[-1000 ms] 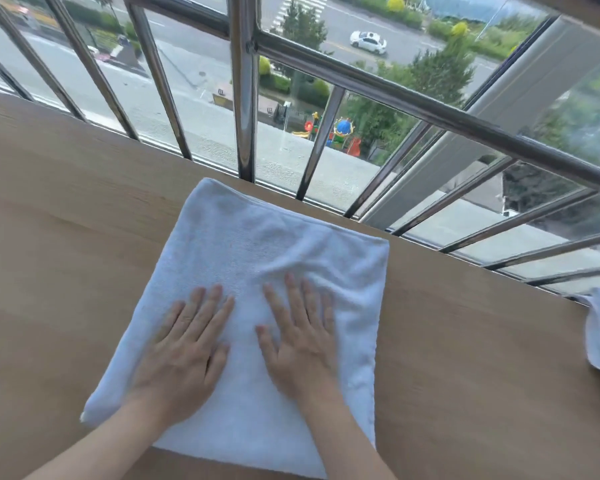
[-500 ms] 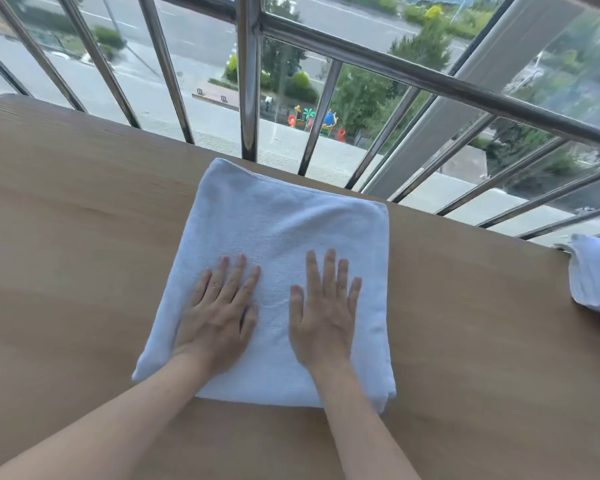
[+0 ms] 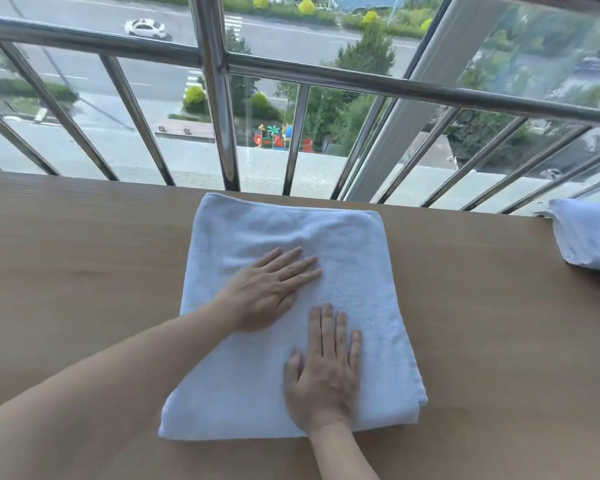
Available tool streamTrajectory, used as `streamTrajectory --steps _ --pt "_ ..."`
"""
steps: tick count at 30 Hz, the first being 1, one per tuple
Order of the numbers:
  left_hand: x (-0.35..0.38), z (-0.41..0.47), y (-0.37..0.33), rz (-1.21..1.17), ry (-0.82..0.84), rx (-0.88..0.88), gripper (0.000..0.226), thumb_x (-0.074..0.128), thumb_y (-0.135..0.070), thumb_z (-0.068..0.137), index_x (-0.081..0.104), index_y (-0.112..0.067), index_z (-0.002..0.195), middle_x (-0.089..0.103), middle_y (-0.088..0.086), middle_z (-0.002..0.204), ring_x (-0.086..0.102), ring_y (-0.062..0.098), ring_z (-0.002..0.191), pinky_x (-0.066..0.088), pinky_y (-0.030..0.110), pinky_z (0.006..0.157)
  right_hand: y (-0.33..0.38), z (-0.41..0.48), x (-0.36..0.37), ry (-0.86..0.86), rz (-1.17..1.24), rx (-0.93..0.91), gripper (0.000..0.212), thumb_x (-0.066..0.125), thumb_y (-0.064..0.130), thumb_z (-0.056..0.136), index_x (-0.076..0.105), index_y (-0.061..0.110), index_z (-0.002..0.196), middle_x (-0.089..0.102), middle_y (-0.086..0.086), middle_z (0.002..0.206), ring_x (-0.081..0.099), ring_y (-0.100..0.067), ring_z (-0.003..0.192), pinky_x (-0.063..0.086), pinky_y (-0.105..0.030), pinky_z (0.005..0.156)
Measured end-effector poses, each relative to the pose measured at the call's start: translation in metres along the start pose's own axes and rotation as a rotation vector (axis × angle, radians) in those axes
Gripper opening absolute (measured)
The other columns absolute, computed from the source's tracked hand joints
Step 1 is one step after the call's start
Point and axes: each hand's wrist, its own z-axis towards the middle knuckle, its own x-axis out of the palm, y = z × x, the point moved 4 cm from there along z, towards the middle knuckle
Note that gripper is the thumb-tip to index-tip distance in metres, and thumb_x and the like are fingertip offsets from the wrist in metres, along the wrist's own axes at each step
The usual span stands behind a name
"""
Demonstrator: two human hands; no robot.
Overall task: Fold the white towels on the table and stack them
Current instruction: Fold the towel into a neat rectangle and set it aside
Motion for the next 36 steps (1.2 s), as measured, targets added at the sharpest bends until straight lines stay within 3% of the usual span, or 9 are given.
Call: streamTrajectory --steps 8,12,16,19,23,28,33,36 --pt "-0.016 0.079 0.054 0.037 -0.031 -0.116 0.057 0.006 -0.048 0.102 0.005 -0.04 0.158 0.006 -0.01 0.167 0.0 0.014 0.154 -0.004 0.036 0.125 -0.002 0.004 0.005 -0.071 0.003 -0.02 0.075 0.045 0.041 0.089 0.029 0.012 0.156 0.022 -0.006 0.165 0.019 -0.027 0.152 0.019 -0.055 0.12" --pt "-0.027 0.092 0.06 0.009 -0.026 -0.238 0.056 0.014 -0.043 0.106 0.007 -0.033 0.16 0.004 -0.005 0.168 -0.005 0.016 0.154 -0.006 0.036 0.124 -0.003 0.005 0.005 -0.102 0.024 -0.033 0.074 0.045 0.038 0.087 0.034 0.01 0.154 0.025 -0.007 0.164 0.021 -0.028 0.152 0.022 -0.057 0.118" --pt "-0.029 0.035 0.009 -0.204 -0.147 -0.321 0.058 0.019 -0.041 0.107 0.013 -0.018 0.16 0.003 0.002 0.168 -0.009 0.018 0.154 -0.009 0.035 0.124 -0.003 0.005 0.004 -0.137 0.032 -0.027 0.07 0.043 0.036 0.088 0.037 0.01 0.152 0.027 -0.007 0.163 0.023 -0.028 0.151 0.023 -0.059 0.117" --pt "-0.005 -0.05 -0.024 -0.11 -0.135 -0.289 0.059 0.023 -0.047 0.106 0.024 -0.019 0.159 0.009 0.003 0.168 0.001 0.023 0.155 0.004 0.045 0.125 -0.004 0.006 0.007 -0.145 0.02 -0.029 0.072 0.043 0.036 0.085 0.037 0.009 0.152 0.027 -0.008 0.163 0.024 -0.029 0.15 0.023 -0.059 0.117" --pt "-0.002 -0.082 0.027 0.002 -0.087 -0.335 0.066 0.031 -0.058 0.1 0.023 -0.028 0.159 0.013 -0.002 0.167 0.003 0.022 0.155 0.008 0.047 0.125 -0.004 0.005 0.008 -0.129 -0.02 -0.042 0.076 0.042 0.038 0.084 0.033 0.01 0.154 0.024 -0.008 0.164 0.022 -0.03 0.151 0.02 -0.059 0.119" --pt "-0.017 -0.032 0.096 0.007 -0.076 -0.469 0.069 0.013 -0.061 0.097 0.006 -0.033 0.16 0.0 -0.006 0.168 -0.009 0.016 0.154 -0.001 0.043 0.125 -0.004 0.004 0.007 -0.136 -0.031 -0.037 0.075 0.041 0.037 0.085 0.032 0.01 0.154 0.022 -0.007 0.165 0.019 -0.029 0.152 0.019 -0.058 0.119" --pt "-0.025 -0.003 0.144 -0.157 -0.13 -0.607 0.061 0.022 -0.052 0.102 0.016 -0.032 0.159 0.009 -0.001 0.168 0.0 0.02 0.155 0.0 0.038 0.125 -0.004 0.006 0.009 -0.154 -0.035 -0.047 0.075 0.041 0.037 0.085 0.032 0.01 0.155 0.022 -0.007 0.165 0.02 -0.029 0.152 0.019 -0.058 0.119" --pt "-0.027 0.0 0.144 -0.159 -0.145 -0.639 0.06 0.021 -0.049 0.104 0.013 -0.029 0.16 0.004 0.0 0.169 -0.005 0.021 0.155 -0.003 0.04 0.125 -0.005 0.007 0.008 -0.152 -0.038 -0.044 0.074 0.04 0.037 0.086 0.032 0.01 0.155 0.023 -0.008 0.164 0.02 -0.029 0.152 0.019 -0.058 0.12"
